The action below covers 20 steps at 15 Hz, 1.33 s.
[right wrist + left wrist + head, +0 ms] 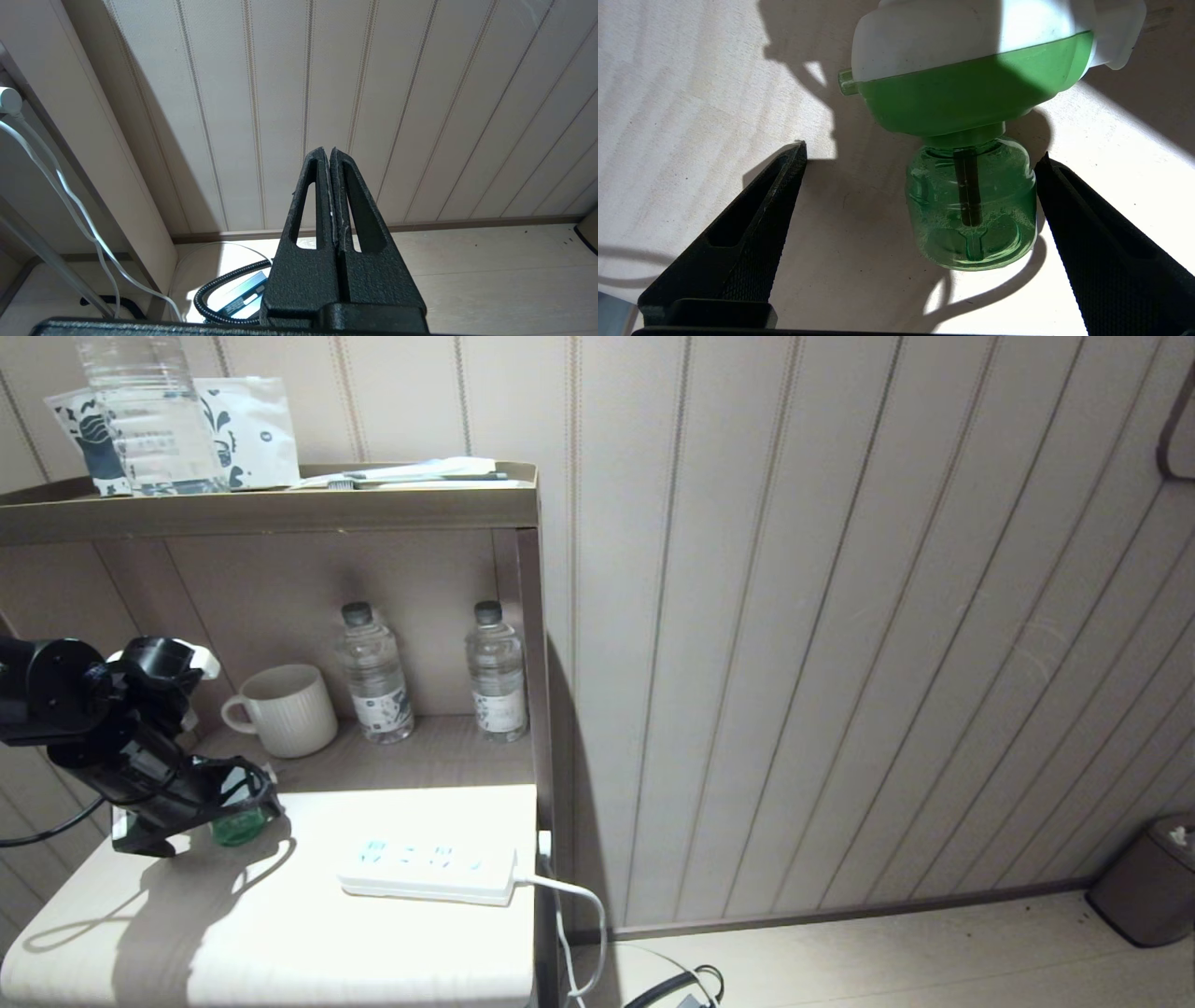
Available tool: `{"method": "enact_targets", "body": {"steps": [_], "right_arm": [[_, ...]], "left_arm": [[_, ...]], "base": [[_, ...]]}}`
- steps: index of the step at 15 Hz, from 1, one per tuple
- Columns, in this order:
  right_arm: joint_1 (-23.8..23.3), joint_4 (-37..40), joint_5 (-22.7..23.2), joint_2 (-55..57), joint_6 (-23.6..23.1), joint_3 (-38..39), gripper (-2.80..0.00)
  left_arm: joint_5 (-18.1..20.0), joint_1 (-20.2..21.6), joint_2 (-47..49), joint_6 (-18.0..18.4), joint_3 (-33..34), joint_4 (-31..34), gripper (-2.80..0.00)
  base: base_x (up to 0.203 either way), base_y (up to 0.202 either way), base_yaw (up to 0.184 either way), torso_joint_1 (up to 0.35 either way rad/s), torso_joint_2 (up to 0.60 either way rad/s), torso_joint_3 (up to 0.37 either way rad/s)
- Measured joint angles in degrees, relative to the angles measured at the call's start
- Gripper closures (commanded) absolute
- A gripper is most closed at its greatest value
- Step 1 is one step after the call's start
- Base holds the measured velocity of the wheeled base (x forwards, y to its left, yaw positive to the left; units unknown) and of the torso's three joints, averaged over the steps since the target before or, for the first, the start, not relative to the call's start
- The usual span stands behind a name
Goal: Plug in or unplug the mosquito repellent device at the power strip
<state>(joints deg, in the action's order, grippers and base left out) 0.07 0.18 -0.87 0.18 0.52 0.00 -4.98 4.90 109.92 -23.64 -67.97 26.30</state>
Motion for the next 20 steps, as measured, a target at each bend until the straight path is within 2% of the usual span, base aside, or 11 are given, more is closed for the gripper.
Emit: {"method": "enact_targets", "body": {"steps": [1, 2, 12, 15, 18, 20], "right_arm": [[0.0, 0.0, 0.0, 0.0, 0.0, 0.0, 0.0], [0.0, 0.0, 0.0, 0.0, 0.0, 0.0, 0.0], [0.0, 0.0, 0.0, 0.0, 0.0, 0.0, 0.0], [0.0, 0.0, 0.0, 0.0, 0.0, 0.0, 0.0], [0.0, 0.0, 0.0, 0.0, 0.0, 0.0, 0.0], [0.0, -0.01, 0.01, 0.0, 0.0, 0.0, 0.0]], "left_arm": [[-0.09, -0.05, 0.2, -0.01, -0.13, 0.06, -2.8], [-0.19, -0.05, 0.38, -0.09, -0.3, 0.09, 0.0], [-0.27, -0.2, -0.99, 0.46, 0.57, -2.15, 0.0], [0.19, -0.22, -5.24, 5.04, 5.75, -9.69, 0.0], [0.89, -0.27, -11.12, 10.32, 15.05, -23.16, 0.0], [2.15, -0.22, -15.65, 12.91, 20.78, -29.26, 0.0]], "base": [[0.0, 0.0, 0.0, 0.0, 0.0, 0.0], [0.0, 0.0, 0.0, 0.0, 0.0, 0.0], [0.0, 0.0, 0.0, 0.0, 0.0, 0.0], [0.0, 0.0, 0.0, 0.0, 0.0, 0.0], [0.0, 0.0, 0.0, 0.0, 0.0, 0.0], [0.0, 0.0, 0.0, 0.0, 0.0, 0.0]]}}
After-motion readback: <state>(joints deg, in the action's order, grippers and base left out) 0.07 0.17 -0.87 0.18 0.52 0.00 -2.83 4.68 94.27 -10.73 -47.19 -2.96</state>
